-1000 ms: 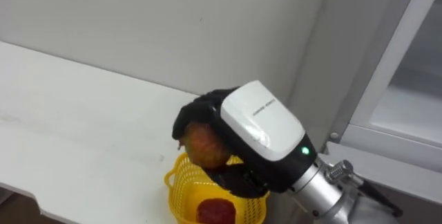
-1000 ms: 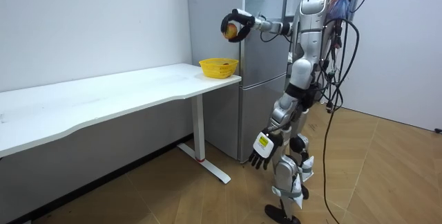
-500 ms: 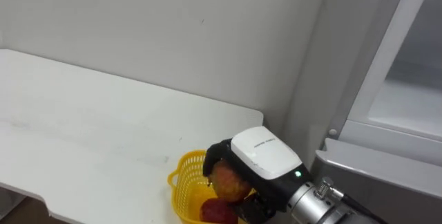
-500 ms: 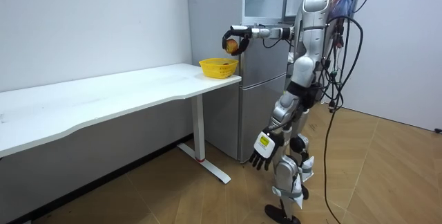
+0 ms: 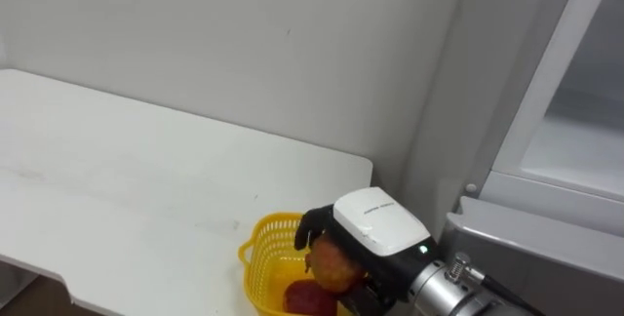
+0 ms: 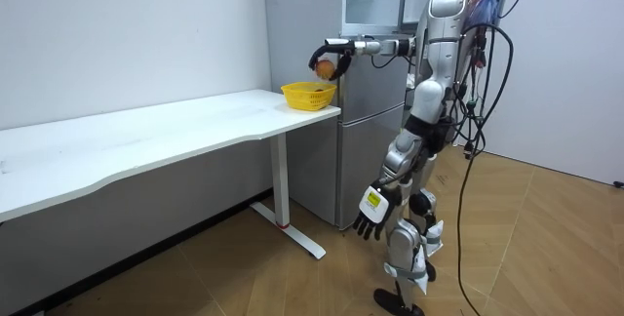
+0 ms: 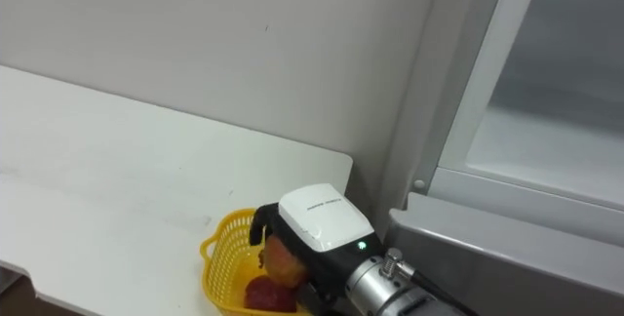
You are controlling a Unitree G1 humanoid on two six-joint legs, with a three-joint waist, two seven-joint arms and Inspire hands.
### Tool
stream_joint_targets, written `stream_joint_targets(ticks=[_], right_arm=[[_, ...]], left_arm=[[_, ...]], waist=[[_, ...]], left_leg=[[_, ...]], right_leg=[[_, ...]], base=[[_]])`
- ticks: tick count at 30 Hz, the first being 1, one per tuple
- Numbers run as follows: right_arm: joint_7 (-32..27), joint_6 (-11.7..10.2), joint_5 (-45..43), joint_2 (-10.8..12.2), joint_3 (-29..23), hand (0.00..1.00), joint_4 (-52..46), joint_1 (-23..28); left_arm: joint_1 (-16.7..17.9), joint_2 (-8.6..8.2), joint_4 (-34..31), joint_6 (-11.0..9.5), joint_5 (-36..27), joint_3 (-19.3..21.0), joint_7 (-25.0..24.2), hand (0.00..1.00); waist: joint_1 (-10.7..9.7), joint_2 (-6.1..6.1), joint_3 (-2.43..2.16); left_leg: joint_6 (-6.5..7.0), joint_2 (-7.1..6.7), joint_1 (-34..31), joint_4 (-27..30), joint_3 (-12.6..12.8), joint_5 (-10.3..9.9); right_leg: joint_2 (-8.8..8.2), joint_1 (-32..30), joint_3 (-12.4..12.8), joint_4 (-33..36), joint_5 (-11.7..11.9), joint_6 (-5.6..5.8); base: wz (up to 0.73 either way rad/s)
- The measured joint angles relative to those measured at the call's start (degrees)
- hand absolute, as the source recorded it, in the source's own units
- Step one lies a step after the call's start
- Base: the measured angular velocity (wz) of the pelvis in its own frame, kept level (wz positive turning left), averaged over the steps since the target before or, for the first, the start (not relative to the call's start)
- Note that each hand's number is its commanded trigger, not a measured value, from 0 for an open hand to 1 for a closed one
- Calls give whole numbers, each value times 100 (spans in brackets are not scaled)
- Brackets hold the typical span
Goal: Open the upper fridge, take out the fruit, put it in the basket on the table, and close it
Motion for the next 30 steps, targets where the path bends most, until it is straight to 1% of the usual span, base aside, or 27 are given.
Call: stream_joint_targets(ticks=[8,14,21,25,30], right_arm=[[-1,1,-3,17,0,0,2,1],[-1,6,-4,31,0,0,2,0],[-2,1,7,32,0,0,2,0],[-20,-59,82,32,-2,0,1,-1],[-63,-81,256,32,-71,0,-15,-5]], left_arm=[[-58,-8,14,-1,2,9,-7,0],[-68,-8,18,-2,2,12,6,0],[-67,-8,24,-2,0,12,6,0],[-70,-9,14,-8,5,13,-6,0],[-59,-15,12,-9,4,20,27,0]], waist=[[17,-14,3],[17,-56,12],[26,-52,14],[46,-52,14],[88,-45,14]], left_leg=[[0,0,0,-7,0,0],[0,0,0,-49,2,0],[0,0,3,-35,3,0],[0,0,-19,-39,3,0],[0,1,-35,-35,7,1]], right_leg=[[-1,-3,-5,0,0,0],[0,-8,-6,-1,0,0],[2,-15,-6,-6,0,0],[6,-42,5,-6,0,0],[8,-59,6,-7,0,0]], base=[[0],[0],[0],[0],[0]])
